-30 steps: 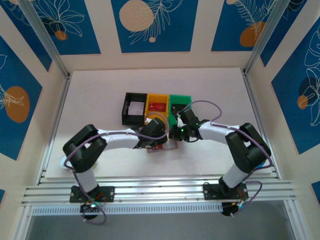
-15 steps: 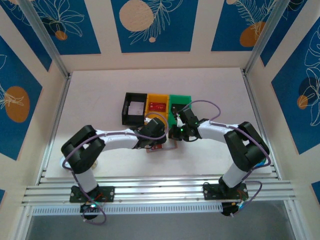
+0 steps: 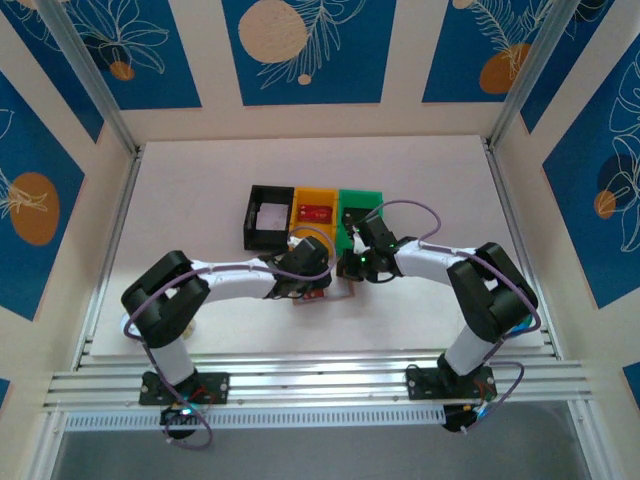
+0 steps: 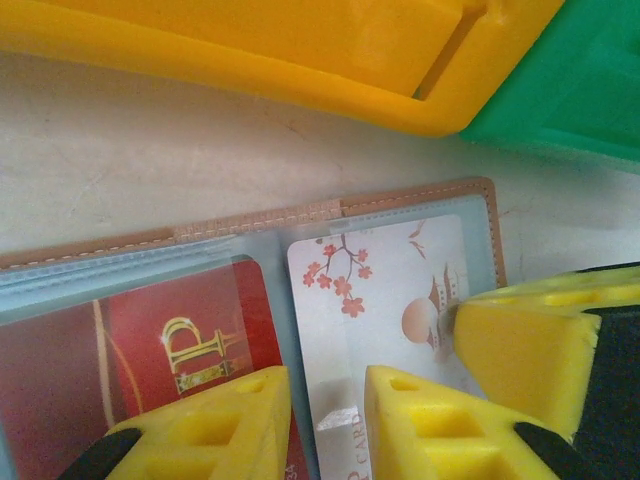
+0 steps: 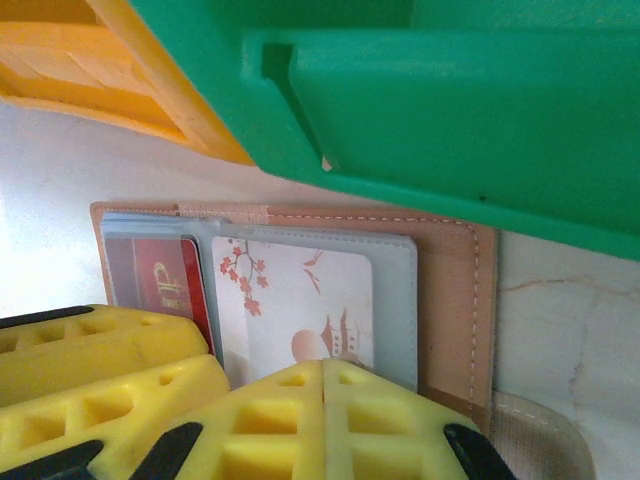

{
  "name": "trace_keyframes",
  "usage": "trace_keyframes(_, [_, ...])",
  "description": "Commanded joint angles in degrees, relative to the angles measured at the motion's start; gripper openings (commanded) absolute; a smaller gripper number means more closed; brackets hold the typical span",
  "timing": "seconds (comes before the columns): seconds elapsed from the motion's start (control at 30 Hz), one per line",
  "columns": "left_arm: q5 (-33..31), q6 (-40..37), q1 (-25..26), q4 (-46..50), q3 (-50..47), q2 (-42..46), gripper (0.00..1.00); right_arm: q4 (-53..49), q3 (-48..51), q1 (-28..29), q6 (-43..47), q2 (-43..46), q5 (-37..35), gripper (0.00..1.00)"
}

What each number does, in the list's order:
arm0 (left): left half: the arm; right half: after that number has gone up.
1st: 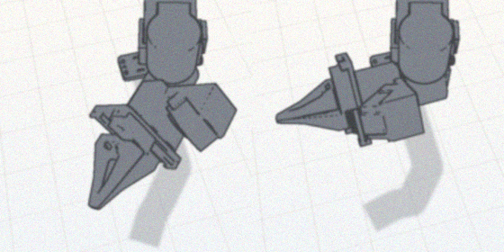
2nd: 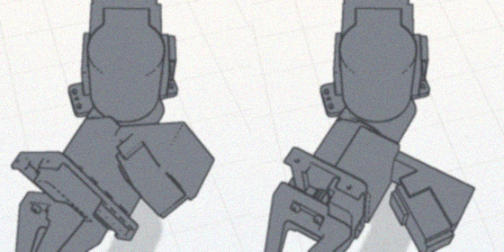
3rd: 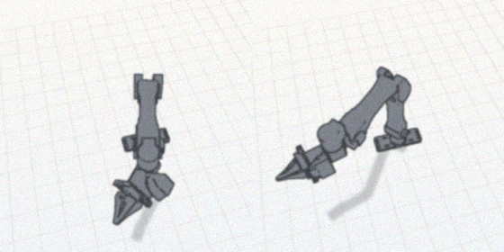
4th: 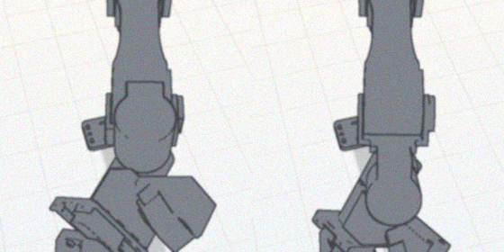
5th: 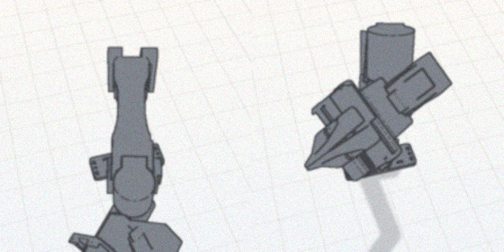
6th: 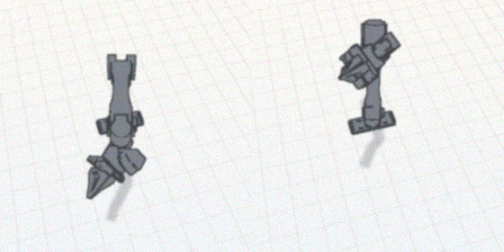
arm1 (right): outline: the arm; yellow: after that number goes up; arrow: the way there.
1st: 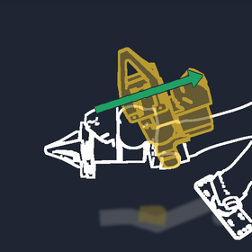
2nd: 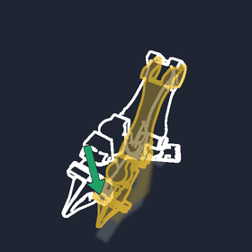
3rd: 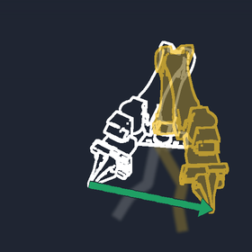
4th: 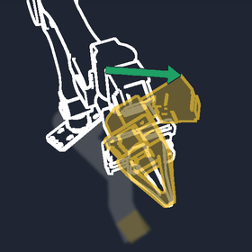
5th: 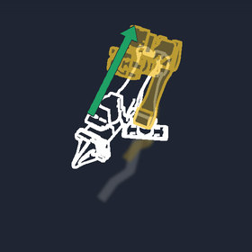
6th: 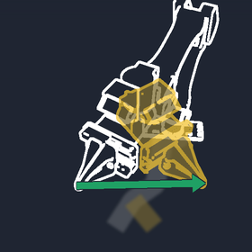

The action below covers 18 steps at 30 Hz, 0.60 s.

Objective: Take the credit cards out of the card holder

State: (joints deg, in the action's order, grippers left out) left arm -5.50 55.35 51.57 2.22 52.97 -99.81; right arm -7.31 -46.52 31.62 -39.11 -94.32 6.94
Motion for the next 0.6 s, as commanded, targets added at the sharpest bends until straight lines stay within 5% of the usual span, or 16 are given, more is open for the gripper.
trace_keyframes(0.0, [-1.4, -0.8, 0.6, 1.5, 0.5, -0.6, 0.26, -1.6, -1.3, -0.2, -0.3, -0.9, 1.3, 0.00])
trace_keyframes(0.57, [-0.2, 0.2, 0.7, -1.8, -0.1, -2.8, 0.26, -2.3, -2.1, -0.1, -0.2, -2.3, 1.5, 0.00])
